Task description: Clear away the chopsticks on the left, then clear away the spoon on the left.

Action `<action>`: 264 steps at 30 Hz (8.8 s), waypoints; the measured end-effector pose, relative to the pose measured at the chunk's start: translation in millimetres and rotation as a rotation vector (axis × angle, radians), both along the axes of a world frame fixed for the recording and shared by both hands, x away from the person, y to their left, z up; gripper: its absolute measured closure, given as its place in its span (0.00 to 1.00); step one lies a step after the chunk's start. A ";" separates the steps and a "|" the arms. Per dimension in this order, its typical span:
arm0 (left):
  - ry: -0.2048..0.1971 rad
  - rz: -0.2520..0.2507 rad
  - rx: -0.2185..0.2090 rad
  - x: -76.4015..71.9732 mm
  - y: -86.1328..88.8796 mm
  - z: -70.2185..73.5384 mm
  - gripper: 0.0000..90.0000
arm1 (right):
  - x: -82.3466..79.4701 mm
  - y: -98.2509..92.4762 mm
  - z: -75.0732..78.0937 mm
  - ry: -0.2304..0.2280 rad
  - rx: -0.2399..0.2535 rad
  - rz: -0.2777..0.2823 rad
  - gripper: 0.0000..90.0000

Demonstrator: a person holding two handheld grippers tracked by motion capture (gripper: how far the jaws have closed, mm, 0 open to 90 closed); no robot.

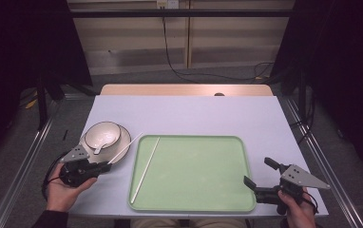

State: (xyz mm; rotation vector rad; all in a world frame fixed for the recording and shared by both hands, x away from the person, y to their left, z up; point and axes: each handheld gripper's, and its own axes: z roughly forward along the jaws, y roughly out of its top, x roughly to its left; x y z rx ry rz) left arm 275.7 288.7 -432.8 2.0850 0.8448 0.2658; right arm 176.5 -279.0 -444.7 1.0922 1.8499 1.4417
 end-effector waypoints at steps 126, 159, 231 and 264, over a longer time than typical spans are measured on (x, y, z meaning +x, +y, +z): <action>0.269 0.274 0.045 11.7 -145.6 -32.0 0.94 | -1.1 1.2 0.4 -0.012 -0.008 0.017 0.02; 0.229 0.205 0.023 15.5 -152.1 -26.1 0.71 | -0.8 -0.3 0.7 -0.012 -0.006 0.009 0.02; -0.003 0.099 0.033 21.0 -121.5 -20.8 0.48 | 1.7 4.9 0.4 -0.010 -0.009 0.032 0.02; -0.130 0.199 -0.069 11.5 -40.8 29.9 0.11 | 3.0 5.4 0.6 -0.011 -0.015 0.023 0.02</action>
